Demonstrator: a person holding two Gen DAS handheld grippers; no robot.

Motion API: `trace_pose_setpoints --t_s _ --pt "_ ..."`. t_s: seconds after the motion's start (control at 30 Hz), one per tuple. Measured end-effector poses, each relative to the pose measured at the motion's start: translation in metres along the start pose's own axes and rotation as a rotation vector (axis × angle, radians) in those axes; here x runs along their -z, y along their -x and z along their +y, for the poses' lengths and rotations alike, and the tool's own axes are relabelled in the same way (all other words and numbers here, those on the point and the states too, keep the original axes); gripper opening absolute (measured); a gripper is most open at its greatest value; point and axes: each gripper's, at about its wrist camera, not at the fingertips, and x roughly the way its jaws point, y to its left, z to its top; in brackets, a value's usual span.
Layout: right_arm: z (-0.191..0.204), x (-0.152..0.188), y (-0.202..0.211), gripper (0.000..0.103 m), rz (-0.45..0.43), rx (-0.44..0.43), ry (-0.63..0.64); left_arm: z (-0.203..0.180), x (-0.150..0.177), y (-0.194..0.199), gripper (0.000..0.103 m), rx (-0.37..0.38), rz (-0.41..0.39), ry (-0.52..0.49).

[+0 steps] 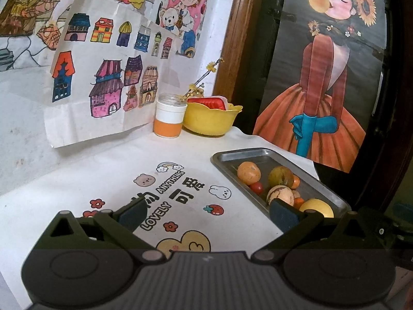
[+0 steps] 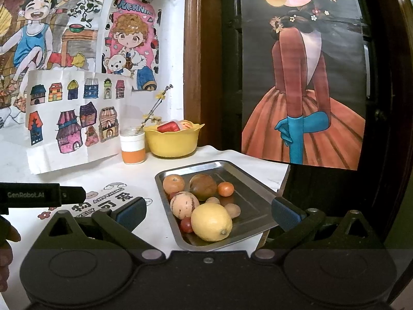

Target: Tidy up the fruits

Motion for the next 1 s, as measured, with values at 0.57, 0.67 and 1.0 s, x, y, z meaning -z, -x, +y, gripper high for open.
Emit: trace_pose_setpoints --t_s 0.57,0.67,1.0 --pt "0.009 0.002 0.007 0.102 -0.002 -0.009 0.002 0.003 0.002 0.007 0.103 -0.004 -0.001 -0.003" --pt "0.012 0.002 0.009 0.102 -0.002 -0.014 0.003 0.004 0.003 0.008 0.103 -0.005 -0.001 -0.001" --pt "0.019 0.005 0.015 0.102 0.000 -0.027 0.008 0.007 0.008 0.015 0.103 -0.006 0.003 -0.001"
